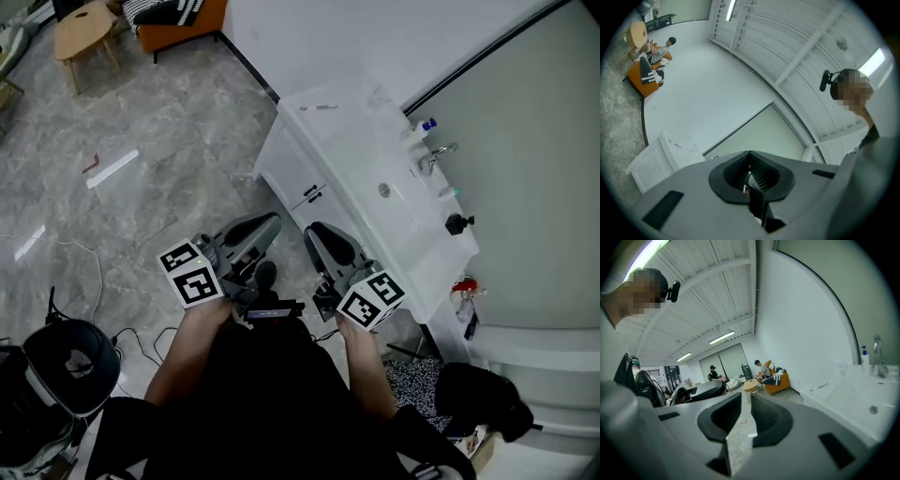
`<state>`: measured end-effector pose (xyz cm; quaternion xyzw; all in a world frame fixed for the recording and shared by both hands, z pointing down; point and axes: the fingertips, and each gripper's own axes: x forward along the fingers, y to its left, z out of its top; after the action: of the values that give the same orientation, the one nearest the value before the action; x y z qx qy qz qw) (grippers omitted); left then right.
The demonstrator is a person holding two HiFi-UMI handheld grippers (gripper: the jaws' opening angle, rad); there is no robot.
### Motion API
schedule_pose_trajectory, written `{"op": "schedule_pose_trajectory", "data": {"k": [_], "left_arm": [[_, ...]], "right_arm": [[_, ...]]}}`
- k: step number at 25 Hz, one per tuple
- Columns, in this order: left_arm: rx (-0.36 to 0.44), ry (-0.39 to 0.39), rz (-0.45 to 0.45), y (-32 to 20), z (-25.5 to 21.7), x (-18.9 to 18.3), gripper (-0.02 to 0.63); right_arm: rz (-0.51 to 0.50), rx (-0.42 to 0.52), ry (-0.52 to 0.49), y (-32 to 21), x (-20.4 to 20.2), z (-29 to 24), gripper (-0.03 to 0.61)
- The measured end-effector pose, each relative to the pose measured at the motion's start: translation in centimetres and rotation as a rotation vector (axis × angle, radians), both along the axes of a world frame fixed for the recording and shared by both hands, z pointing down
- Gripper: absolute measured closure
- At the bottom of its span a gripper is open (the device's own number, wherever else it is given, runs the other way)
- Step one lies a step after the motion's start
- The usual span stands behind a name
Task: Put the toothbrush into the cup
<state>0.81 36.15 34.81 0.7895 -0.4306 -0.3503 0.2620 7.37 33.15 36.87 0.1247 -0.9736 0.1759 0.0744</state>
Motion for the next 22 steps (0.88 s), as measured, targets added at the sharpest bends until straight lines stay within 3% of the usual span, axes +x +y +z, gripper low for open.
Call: {"op": "schedule_pose_trajectory", "data": {"k": [9, 14, 22], "left_arm": [[-0.053, -0.069, -0.009, -5.0, 0.8, -0.4, 0.604], [-0.083, -0.108, 0.02, -11.0, 1.3, 1.1, 0.604], [-0.138, -0.16, 0.056, -16.7, 2.5, 3.6, 0.604]], "right_arm": [[-0.009, -0.048, -0.065, -6.1, -0.7, 1.0, 0.526], [-0.004, -0.088, -0.081, -12.3, 0.4, 2.2, 0.526], [0.004, -0.132, -0.128, -18.6, 2.7, 2.8, 0.526]]}}
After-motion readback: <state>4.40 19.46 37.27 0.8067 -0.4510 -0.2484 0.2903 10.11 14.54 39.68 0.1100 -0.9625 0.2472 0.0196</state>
